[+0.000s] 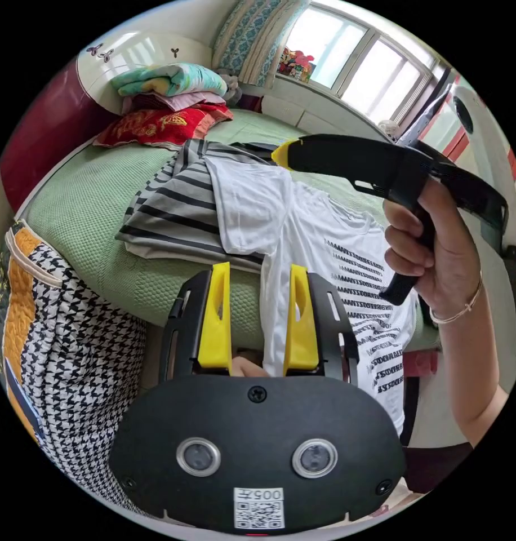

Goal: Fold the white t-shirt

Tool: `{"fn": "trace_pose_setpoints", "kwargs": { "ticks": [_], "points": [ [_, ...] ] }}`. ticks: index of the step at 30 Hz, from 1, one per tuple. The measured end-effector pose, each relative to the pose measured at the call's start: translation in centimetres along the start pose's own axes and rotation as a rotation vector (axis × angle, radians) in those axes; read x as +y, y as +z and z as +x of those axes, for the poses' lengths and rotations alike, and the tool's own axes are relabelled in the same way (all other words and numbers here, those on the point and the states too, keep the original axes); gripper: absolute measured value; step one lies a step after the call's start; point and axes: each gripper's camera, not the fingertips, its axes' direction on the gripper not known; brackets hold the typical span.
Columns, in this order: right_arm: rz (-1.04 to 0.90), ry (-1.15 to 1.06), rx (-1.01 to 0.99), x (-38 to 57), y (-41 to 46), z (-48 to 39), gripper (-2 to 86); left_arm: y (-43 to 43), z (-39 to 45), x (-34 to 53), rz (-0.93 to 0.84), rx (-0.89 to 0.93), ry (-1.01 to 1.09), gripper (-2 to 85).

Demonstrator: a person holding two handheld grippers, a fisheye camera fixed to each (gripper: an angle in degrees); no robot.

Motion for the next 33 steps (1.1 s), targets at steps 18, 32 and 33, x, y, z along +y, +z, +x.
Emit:
{"fn": "trace_pose_setpoints", "kwargs": {
  "ticks": [18, 32, 33],
  "points": [
    [-0.178, 0.042, -0.013, -12.7, 12.7, 3.4, 13.7, 2.6, -5.3, -2.3, 0.056, 0.091, -0.052, 15.7],
    [-0.231, 0.203, -0.013, -14.5, 20.1, 10.8, 1.3, 5.8, -3.9, -3.3, -0.036, -0.036, -0.056, 2.8],
    [-0.214, 0.205, -0.030, -14.6, 19.3, 11.9, 0.5, 5.4, -3.5, -3.2, -0.021, -0.034, -0.047, 2.5]
  ]
}}
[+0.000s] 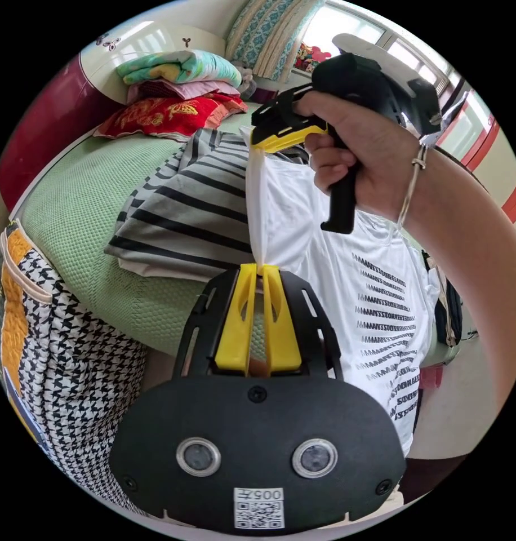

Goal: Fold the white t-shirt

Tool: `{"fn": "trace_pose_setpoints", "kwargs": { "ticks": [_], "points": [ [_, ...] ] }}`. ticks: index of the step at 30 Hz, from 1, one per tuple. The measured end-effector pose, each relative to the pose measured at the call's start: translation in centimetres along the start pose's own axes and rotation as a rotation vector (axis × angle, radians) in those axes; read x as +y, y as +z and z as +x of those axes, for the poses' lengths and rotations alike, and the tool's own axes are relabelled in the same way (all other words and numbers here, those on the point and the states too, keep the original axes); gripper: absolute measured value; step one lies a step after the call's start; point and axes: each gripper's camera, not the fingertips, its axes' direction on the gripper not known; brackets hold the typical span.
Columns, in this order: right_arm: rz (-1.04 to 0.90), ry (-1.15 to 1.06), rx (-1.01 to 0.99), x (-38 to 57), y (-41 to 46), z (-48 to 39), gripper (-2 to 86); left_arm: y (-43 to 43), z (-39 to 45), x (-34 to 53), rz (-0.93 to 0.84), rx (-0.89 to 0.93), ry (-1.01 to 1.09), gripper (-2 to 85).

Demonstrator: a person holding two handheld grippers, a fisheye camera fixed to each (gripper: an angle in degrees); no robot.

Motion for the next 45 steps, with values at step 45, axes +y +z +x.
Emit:
{"fn": "trace_pose_setpoints", "kwargs": {
  "ticks": [45],
  "points": [
    [0.005, 0.355, -0.050, 14.1, -3.0, 41.5, 4.5, 9.8, 16.4, -2.2, -0.117, -0.110, 0.167, 7.0]
  ]
}}
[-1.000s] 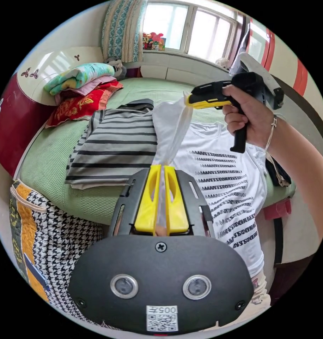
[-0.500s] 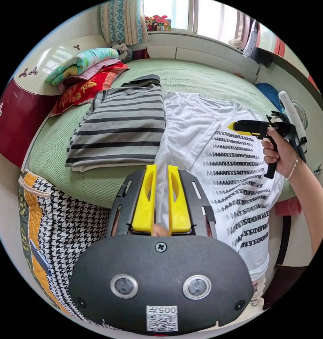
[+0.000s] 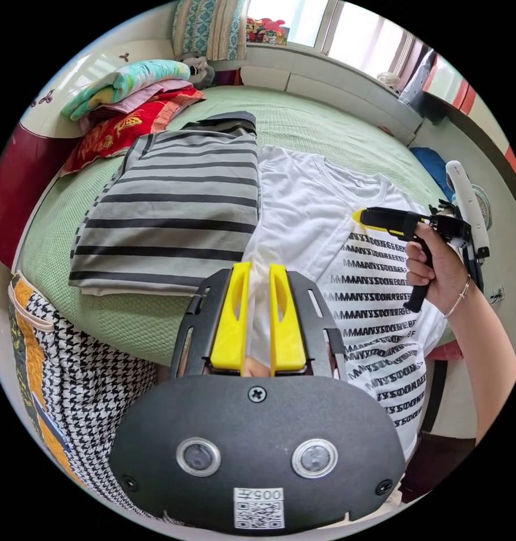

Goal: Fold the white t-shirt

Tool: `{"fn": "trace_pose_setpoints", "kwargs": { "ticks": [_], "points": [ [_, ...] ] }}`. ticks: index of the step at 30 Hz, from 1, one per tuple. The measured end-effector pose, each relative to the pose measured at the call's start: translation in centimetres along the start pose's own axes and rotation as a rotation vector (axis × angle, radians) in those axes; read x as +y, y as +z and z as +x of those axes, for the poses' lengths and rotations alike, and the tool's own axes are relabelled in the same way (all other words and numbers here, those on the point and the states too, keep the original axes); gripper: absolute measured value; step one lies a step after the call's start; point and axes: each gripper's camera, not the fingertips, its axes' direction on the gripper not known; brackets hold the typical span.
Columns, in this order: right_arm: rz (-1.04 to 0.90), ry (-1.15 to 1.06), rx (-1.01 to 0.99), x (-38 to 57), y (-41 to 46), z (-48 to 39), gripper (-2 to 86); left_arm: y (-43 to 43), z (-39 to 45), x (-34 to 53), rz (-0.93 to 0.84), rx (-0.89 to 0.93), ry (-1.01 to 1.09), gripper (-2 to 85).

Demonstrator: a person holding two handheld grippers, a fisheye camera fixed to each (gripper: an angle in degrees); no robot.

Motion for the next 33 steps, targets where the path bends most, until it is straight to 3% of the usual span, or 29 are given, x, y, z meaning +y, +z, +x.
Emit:
{"fn": "trace_pose_setpoints", "kwargs": {
  "ticks": [20, 27, 33],
  "points": [
    [-0.017, 0.106, 0.027, 1.9, 0.3, 0.4, 1.5, 2.9, -1.0, -2.1, -0.056, 0.003, 0.083, 6.1],
    [0.054, -0.030, 0.096, 1.5, -3.5, -2.8, 5.7, 3.1, -1.6, -1.7, -0.019, 0.028, 0.031, 6.1],
    [0.070, -0.231, 0.039, -1.9, -3.7, -9.7, 7.7, 3.2, -1.8, -1.4, 0.004, 0.031, -0.004, 6.1]
  ]
}}
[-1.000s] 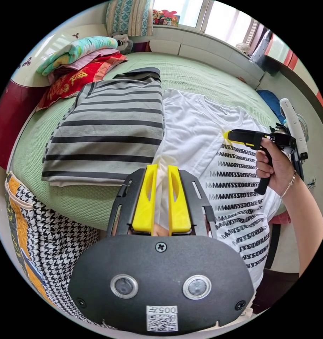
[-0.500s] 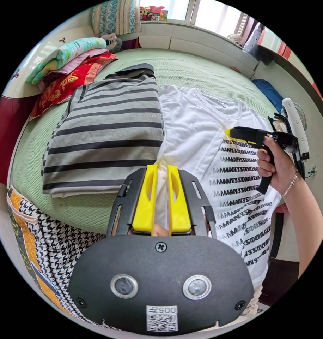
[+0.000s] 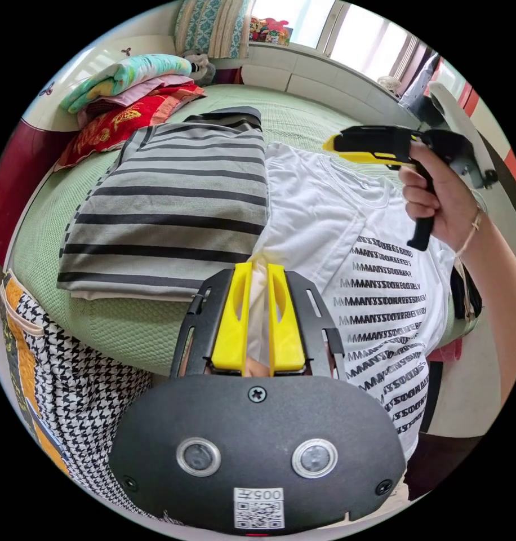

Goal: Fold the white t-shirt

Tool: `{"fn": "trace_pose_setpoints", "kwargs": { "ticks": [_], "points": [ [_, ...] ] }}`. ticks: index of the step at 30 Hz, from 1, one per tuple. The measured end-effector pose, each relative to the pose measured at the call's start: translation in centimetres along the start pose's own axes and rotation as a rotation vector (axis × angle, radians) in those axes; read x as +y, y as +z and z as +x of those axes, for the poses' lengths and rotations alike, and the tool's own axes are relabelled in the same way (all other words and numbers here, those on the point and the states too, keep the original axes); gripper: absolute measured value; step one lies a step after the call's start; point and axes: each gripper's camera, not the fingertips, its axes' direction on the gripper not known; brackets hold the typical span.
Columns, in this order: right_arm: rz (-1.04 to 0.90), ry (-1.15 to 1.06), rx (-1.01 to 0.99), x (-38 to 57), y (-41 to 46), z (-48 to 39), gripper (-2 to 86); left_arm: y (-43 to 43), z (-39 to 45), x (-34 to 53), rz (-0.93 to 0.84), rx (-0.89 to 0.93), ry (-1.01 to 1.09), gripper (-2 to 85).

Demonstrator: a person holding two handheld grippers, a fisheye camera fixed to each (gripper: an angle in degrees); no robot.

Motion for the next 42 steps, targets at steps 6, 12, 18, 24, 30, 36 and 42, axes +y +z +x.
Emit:
{"fn": "trace_pose_setpoints", "kwargs": {
  "ticks": [6, 12, 18, 24, 30, 36, 42],
  "points": [
    [-0.028, -0.046, -0.018, -5.3, 5.0, -4.7, 7.5, 0.0, 0.5, -0.4, -0.032, -0.025, 0.039, 5.8],
    [-0.081, -0.087, 0.004, -6.2, 8.1, -6.7, -0.7, -0.7, 0.8, -0.4, -0.028, -0.023, 0.082, 4.1],
    [-0.052, -0.046, -0.125, -7.8, 6.8, -7.3, 0.9, -1.7, 0.6, -0.1, 0.024, -0.061, 0.020, 3.9],
    [-0.083, -0.168, -0.021, -6.0, 2.9, -8.3, 5.5, -2.9, 0.7, 0.9, 0.032, 0.037, -0.002, 4.8],
    [-0.116, -0.204, 0.019, 1.4, -2.3, -6.3, 5.4, -3.5, 4.8, 2.0, 0.035, 0.088, 0.048, 1.9],
    [-0.172, -0.144, 0.089, 14.2, -5.3, -4.4, 4.4, -4.0, 9.6, 2.5, -0.002, 0.044, 0.087, -0.3],
    [-0.185, 0.012, 0.208, 24.9, -10.1, -0.9, 4.7, -5.9, 15.8, 3.9, 0.006, 0.063, 0.202, -0.5]
  ]
}}
